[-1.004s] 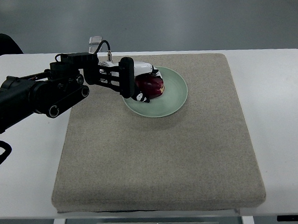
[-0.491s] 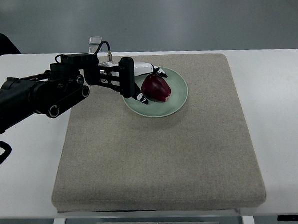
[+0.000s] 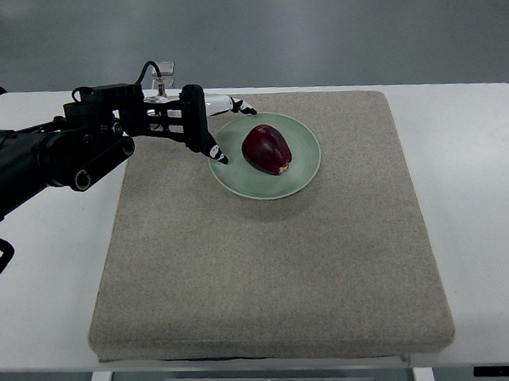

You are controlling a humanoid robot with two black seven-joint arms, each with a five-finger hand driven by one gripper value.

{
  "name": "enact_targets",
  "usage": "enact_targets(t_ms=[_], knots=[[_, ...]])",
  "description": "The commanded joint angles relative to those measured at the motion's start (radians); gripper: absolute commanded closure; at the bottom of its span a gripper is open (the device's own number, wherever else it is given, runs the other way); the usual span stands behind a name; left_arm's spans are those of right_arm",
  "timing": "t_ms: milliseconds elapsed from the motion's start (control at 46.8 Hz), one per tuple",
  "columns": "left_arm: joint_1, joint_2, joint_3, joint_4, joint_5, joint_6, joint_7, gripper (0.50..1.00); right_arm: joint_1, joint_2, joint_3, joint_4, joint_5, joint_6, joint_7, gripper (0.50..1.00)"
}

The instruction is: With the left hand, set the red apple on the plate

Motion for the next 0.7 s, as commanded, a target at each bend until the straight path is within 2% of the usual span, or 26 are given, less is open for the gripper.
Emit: enact_targets(t_ms=[0, 299, 598, 683], knots=[[0.0, 0.0, 0.0, 0.032, -0.026, 0.057, -0.001, 0.508, 0.0, 0.0, 0.0, 0.0, 0.0, 0.0, 0.0, 0.57], [-0.012, -0.002, 0.0, 0.066, -0.301, 0.192, -0.001, 0.508, 0.0, 0.0, 0.0, 0.0, 0.0, 0.0, 0.0, 0.568], [-0.02, -0.032, -0.016, 0.153, -0.782, 0.307, 0.022, 0.519, 0.0, 0.0, 0.0, 0.0, 0.0, 0.0, 0.0, 0.57], [-0.031, -0.037, -0.019, 0.187, -0.948, 0.318, 0.066, 0.519, 0.0, 0.0, 0.0, 0.0, 0.0, 0.0, 0.0, 0.57]])
